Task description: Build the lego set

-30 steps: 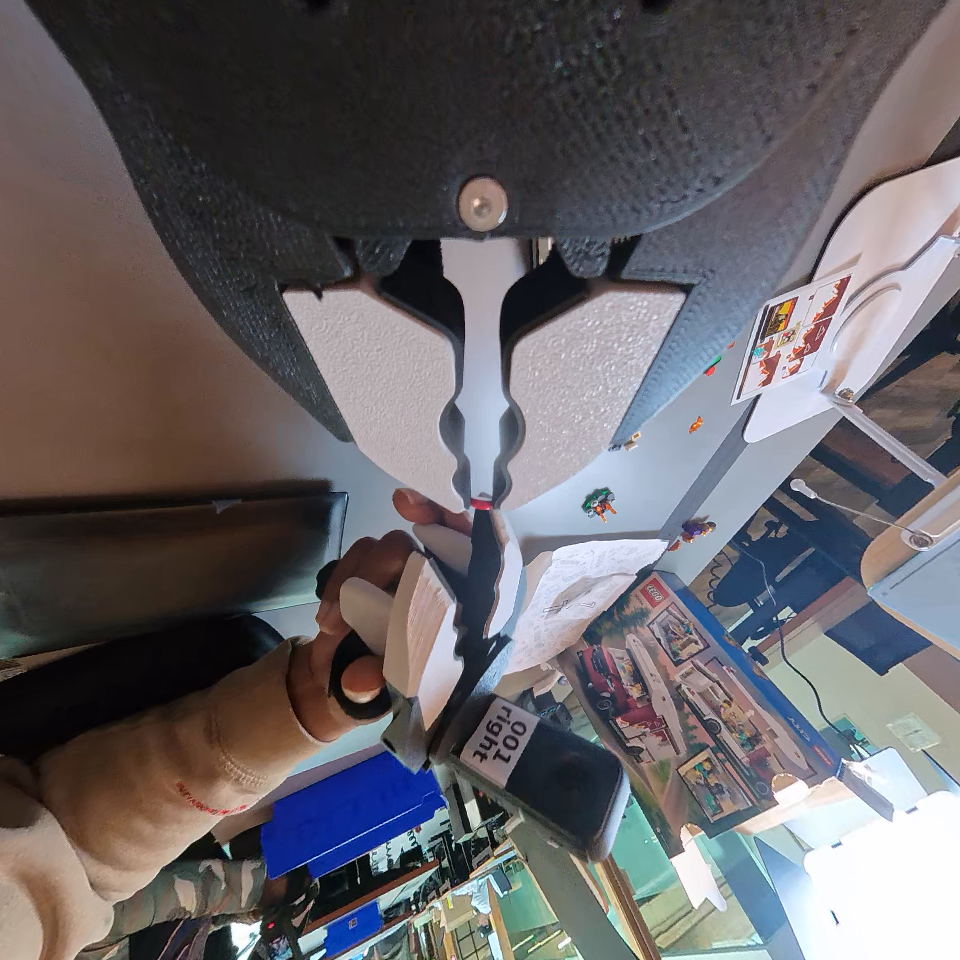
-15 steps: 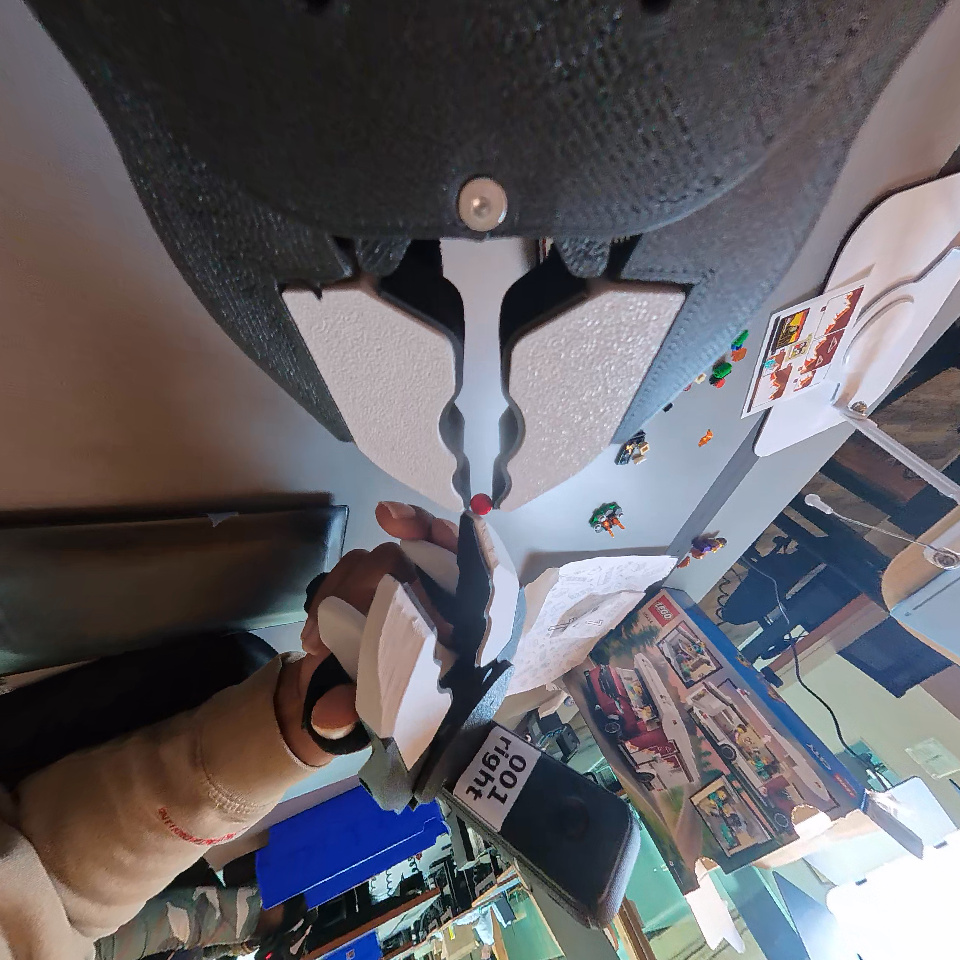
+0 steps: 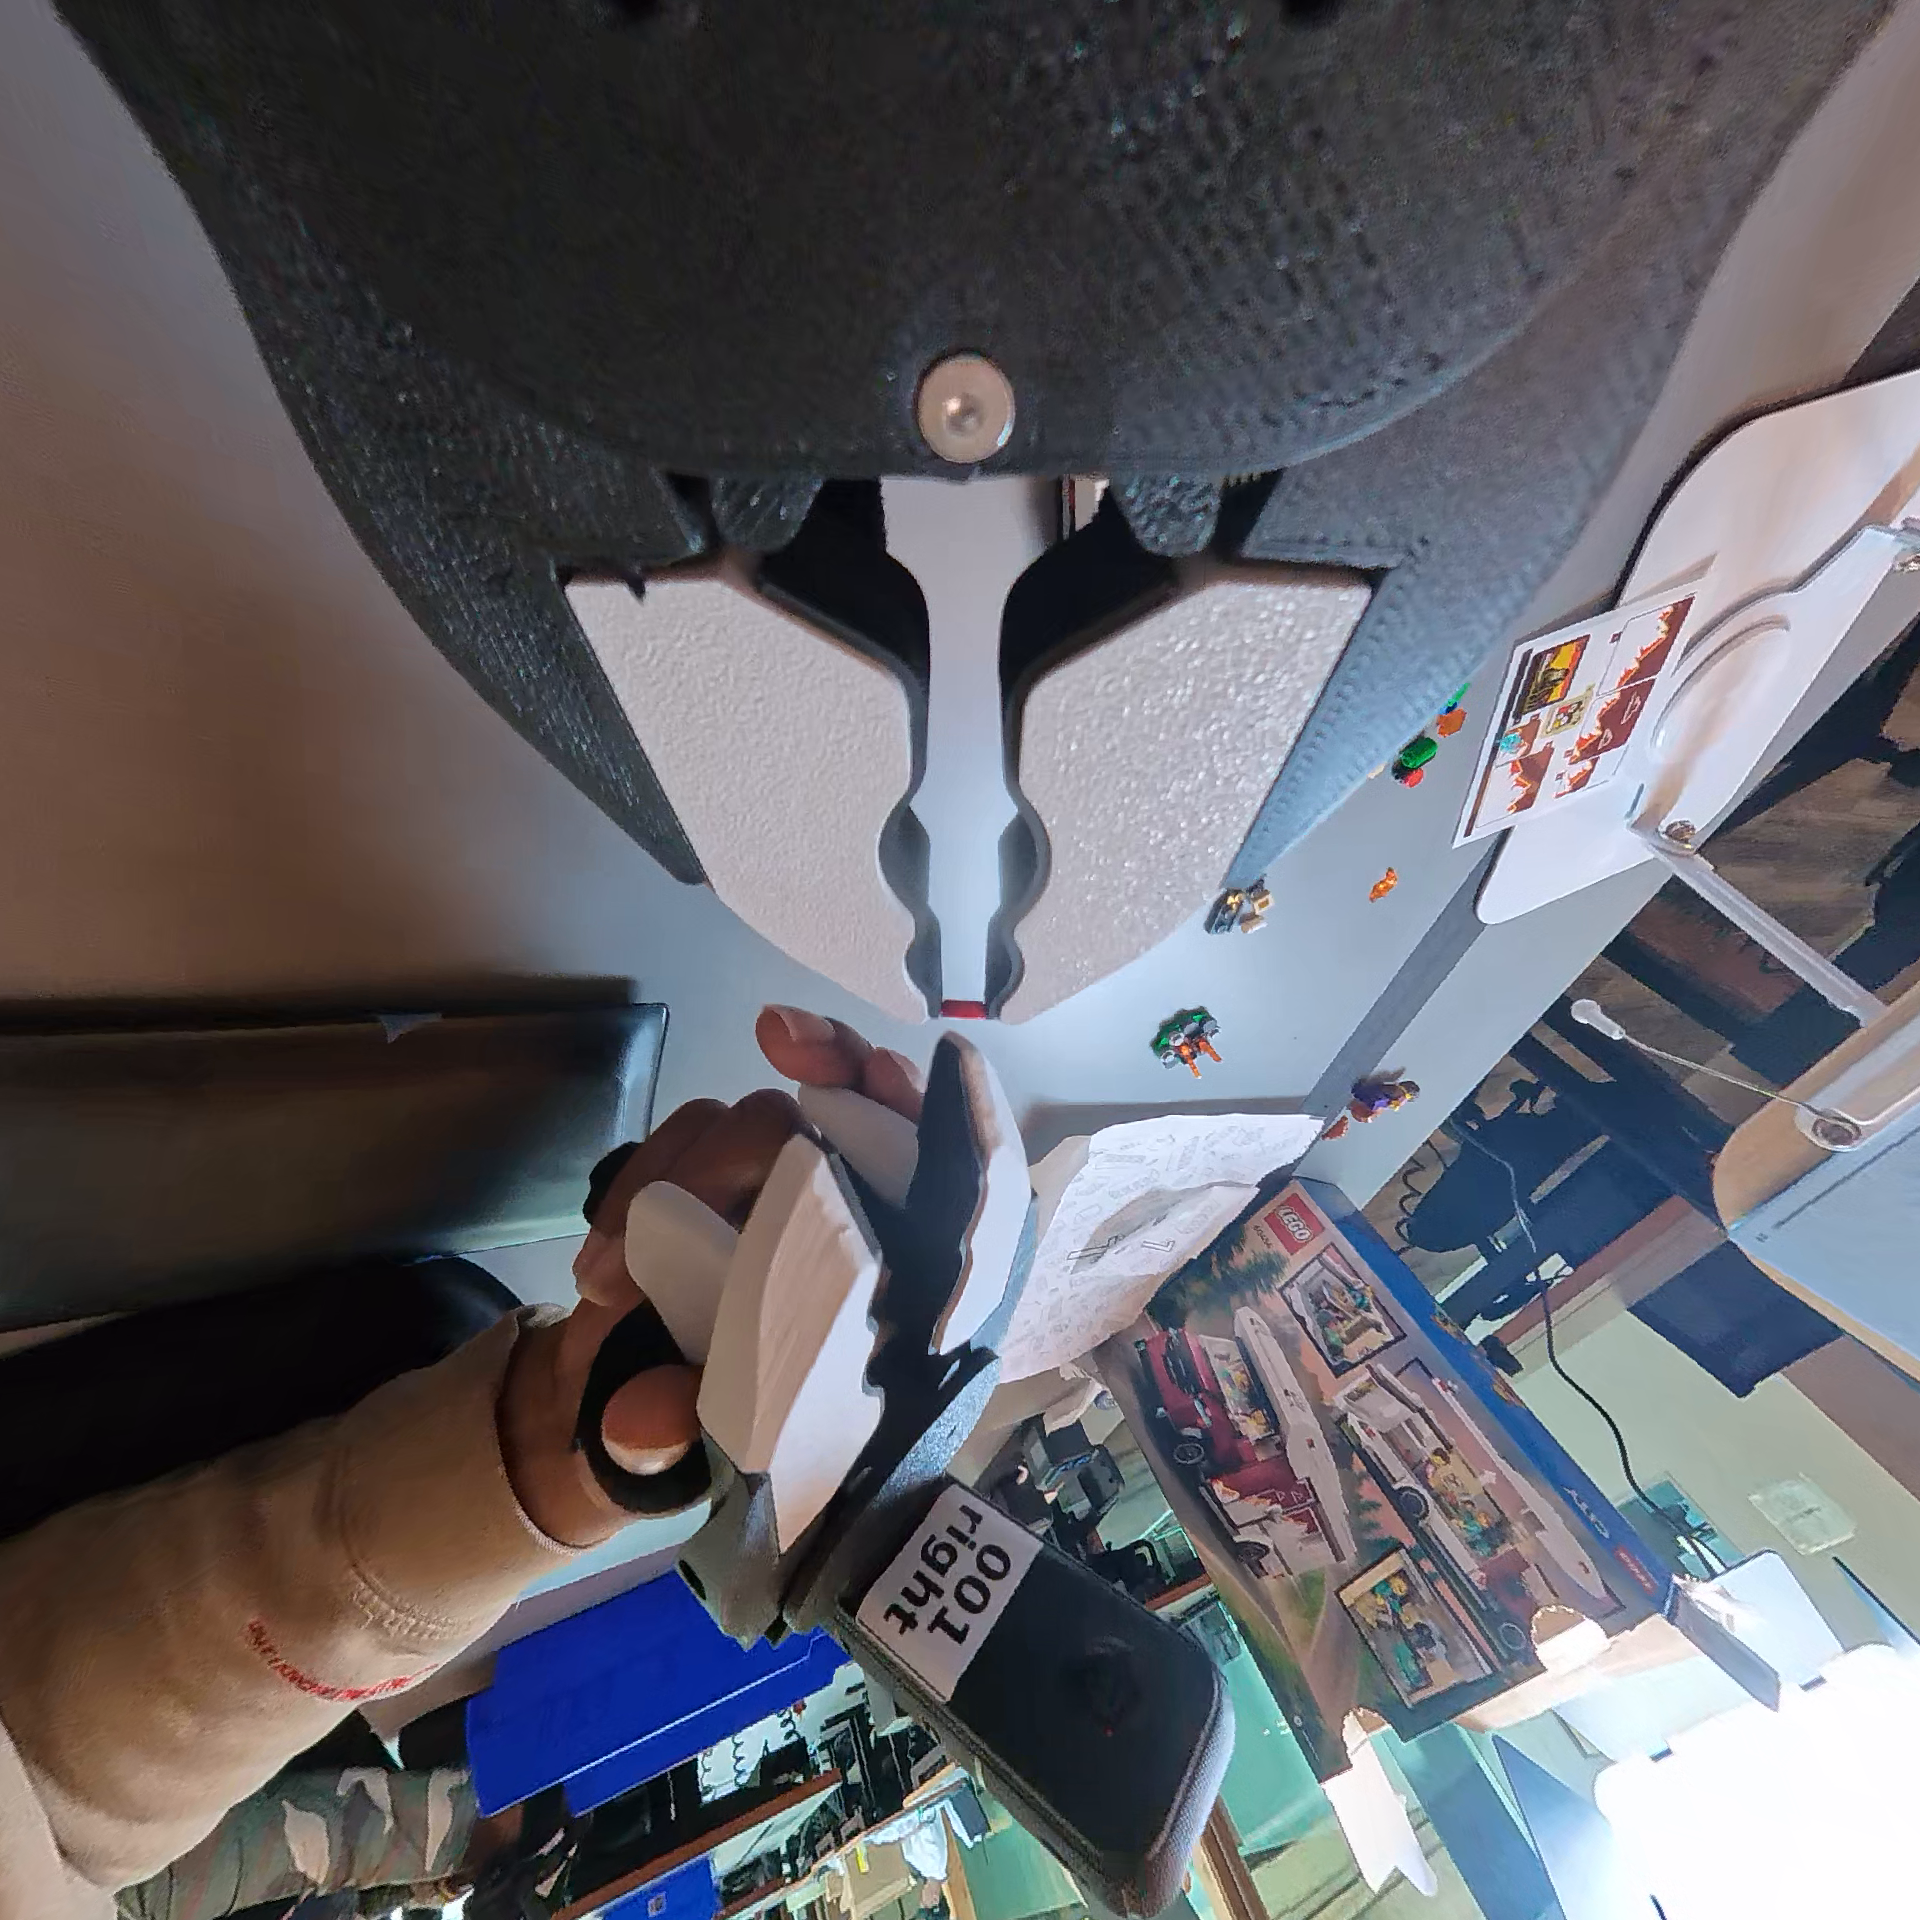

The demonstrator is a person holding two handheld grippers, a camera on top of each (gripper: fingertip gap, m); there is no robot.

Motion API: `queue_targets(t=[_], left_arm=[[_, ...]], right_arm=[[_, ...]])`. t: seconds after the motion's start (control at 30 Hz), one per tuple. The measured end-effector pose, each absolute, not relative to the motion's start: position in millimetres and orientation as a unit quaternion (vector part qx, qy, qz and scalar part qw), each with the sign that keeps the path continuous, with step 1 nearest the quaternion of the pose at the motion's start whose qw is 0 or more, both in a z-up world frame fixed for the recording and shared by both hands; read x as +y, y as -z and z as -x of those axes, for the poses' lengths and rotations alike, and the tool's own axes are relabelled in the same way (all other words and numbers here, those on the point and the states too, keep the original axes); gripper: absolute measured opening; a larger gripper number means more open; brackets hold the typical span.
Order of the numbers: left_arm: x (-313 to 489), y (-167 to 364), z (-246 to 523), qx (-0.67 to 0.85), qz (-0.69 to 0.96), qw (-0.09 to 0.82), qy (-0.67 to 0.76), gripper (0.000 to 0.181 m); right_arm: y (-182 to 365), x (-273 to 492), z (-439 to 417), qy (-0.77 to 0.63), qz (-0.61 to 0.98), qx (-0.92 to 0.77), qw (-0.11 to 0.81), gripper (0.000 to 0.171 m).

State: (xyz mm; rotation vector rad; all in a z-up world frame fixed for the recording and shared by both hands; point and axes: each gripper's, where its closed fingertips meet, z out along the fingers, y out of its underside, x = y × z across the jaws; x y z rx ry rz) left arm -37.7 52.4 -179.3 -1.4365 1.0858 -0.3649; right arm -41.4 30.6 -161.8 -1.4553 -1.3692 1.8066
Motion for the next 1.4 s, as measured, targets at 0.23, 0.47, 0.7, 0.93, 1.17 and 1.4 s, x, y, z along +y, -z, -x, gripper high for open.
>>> queue_targets(t=[0.23, 0.47, 0.7, 0.93, 1.17, 1.4], left_arm=[[57, 167, 43, 0.458, 0.603, 0.644, 0.105, 0.008], [64, 167, 43, 0.467, 0.588, 0.661, 0.002, 0.008], [65, 170, 41, 0.479, 0.582, 0.656, -0.043, 0.008], [67, 180, 42, 0.480, 0.606, 0.634, -0.021, 0.013], [47, 239, 45, 0.485, 0.735, 0.436, 0.187, 0.034], [45, 275, 30, 0.521, 0.745, 0.394, 0.133, 0.038]], right_arm=[[168, 56, 45, -0.624, 0.592, -0.446, 0.247, 0.024], [163, 56, 51, -0.583, 0.622, -0.426, 0.302, 0.018], [168, 59, 53, -0.558, 0.633, -0.428, 0.323, 0.008], [174, 63, 52, -0.537, 0.637, -0.447, 0.326, 0.008], [220, 63, 30, -0.333, 0.570, -0.686, 0.304, 0.008], [257, 48, 31, -0.243, 0.517, -0.776, 0.270, 0.008]])
